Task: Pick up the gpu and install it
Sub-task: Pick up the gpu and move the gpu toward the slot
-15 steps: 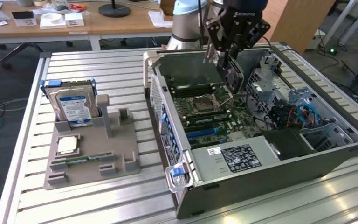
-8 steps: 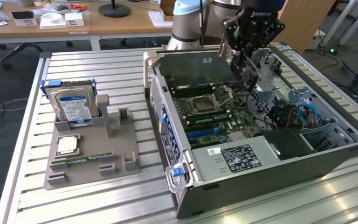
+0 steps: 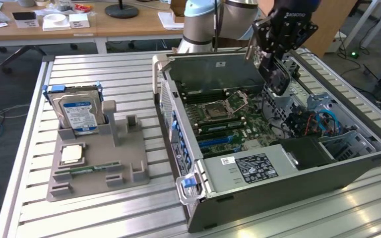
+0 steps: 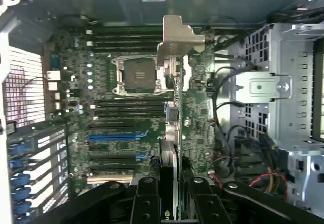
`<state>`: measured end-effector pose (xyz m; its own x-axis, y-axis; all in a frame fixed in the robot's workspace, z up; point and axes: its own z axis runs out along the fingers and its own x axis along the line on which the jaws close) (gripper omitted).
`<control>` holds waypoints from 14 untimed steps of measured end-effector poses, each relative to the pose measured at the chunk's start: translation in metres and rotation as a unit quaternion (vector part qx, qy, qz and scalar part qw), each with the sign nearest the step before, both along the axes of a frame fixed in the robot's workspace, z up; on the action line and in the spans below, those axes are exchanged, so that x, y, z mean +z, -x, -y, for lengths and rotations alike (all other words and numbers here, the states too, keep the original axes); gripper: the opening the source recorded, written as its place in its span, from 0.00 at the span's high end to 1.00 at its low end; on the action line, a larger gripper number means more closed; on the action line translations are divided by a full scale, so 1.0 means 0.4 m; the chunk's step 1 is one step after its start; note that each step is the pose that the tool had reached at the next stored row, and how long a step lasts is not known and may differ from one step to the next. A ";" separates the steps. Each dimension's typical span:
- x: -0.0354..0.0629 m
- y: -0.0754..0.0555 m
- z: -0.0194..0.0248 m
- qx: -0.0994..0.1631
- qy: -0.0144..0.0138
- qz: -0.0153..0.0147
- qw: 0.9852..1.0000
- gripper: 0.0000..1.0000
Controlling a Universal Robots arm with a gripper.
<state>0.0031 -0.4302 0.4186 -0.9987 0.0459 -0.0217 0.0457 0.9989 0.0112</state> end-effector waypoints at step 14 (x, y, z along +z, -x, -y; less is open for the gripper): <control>0.000 -0.095 -0.002 0.000 0.000 0.000 1.000 0.74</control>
